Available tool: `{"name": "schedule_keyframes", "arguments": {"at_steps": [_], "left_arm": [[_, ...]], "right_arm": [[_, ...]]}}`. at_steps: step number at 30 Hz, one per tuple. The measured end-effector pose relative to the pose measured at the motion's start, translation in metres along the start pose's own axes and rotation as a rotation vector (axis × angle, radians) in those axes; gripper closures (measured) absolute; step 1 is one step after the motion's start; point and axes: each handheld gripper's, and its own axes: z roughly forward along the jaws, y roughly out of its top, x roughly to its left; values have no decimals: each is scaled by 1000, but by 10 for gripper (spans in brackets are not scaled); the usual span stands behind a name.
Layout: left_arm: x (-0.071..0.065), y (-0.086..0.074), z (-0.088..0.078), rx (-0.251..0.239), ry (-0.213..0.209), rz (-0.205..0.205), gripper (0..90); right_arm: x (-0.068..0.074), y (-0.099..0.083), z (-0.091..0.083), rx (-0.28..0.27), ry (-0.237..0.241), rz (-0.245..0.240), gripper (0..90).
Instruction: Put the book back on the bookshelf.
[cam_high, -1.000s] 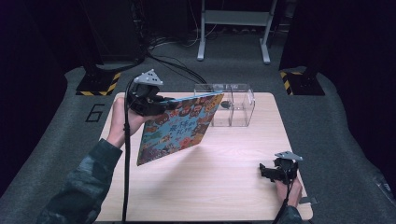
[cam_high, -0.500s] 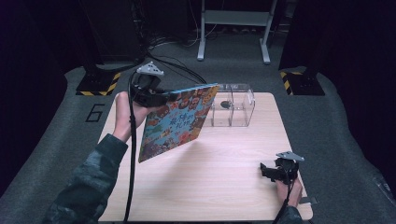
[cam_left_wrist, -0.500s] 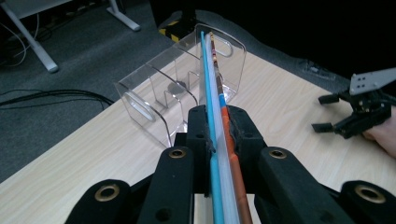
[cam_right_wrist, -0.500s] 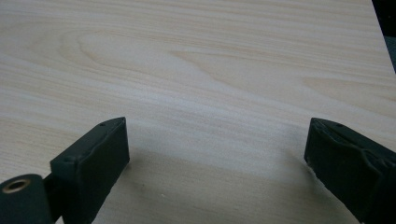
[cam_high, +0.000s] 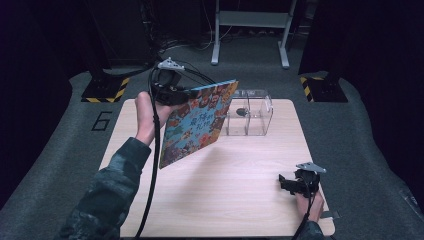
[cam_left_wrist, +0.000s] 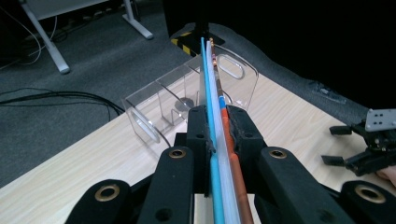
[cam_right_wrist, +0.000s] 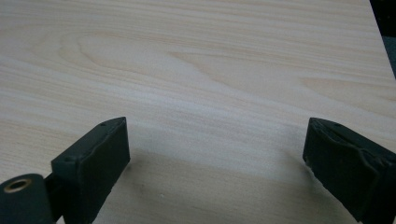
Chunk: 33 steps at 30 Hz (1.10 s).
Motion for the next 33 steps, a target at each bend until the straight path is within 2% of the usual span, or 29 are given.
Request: {"name": "schedule_keyframes", "arguments": {"at_steps": [16,21,28,33], "left_arm": [[11,3,20,-48,91,-70,810],[15,1,24,-77,92,-109,810],[10,2,34,-105,105,-126,810],[8,2,43,-127,129,-134,810]], "right_arm": [[0,0,0,-5,2,6,68],[0,0,0,-3,-1,4,70],[0,0,0,-5,3,4,71],[0,0,0,-5,4,4,72]]}}
